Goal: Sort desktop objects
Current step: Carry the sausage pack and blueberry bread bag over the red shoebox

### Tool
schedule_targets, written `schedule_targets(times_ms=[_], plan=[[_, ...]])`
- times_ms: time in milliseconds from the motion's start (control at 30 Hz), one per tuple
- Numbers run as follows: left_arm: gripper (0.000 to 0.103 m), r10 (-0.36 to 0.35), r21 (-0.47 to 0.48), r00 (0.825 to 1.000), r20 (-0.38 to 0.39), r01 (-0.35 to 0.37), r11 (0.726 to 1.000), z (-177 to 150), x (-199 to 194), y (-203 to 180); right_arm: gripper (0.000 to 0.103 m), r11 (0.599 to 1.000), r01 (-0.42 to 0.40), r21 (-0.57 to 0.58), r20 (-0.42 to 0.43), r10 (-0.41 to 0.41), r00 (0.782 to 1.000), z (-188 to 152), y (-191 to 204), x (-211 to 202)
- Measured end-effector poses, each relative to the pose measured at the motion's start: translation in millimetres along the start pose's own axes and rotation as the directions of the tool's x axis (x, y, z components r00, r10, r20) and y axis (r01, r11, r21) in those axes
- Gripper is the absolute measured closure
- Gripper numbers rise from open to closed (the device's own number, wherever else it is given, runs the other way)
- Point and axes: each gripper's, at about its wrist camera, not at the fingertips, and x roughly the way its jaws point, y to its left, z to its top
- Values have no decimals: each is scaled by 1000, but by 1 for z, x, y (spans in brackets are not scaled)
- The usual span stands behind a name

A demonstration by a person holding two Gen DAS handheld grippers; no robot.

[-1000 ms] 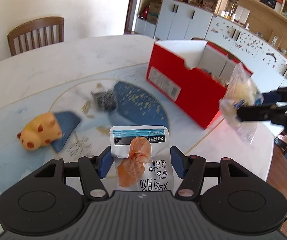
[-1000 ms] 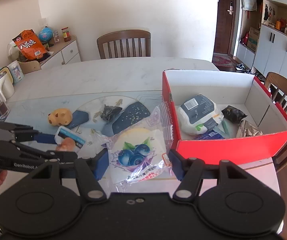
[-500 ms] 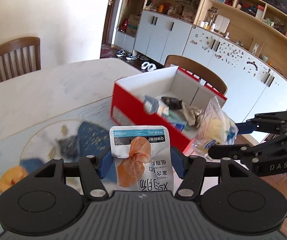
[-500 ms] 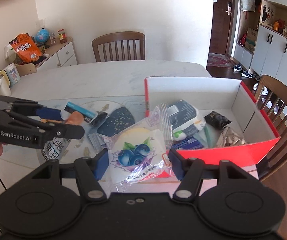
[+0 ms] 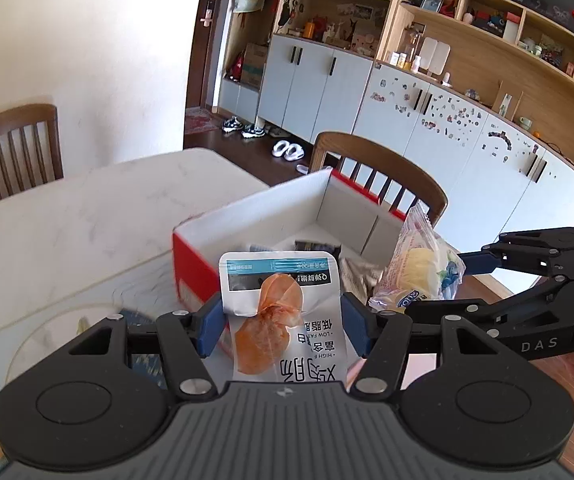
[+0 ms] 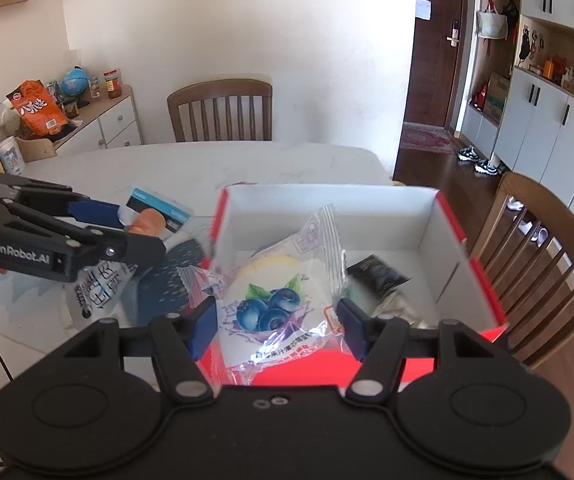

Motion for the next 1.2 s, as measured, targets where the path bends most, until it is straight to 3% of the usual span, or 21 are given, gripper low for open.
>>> schedule_targets(times_ms=[367, 567, 933, 1200], plan=[[43, 8, 41, 1000, -9, -8, 999, 41, 43, -18, 40, 1000, 16, -25, 7, -16, 1000, 14, -46, 15], [43, -20, 25, 998, -62, 22, 999, 57, 75, -19, 40, 999, 29, -38, -3, -29, 1000, 20, -63, 29], [43, -14, 50, 983, -183, 23, 998, 51, 130, -28, 40, 999, 33, -33, -70, -35, 997, 23, -94, 63], [43, 2, 69, 969, -246, 15, 998, 40, 155, -30, 40, 994, 38, -101, -106, -48, 993, 24, -100, 86]])
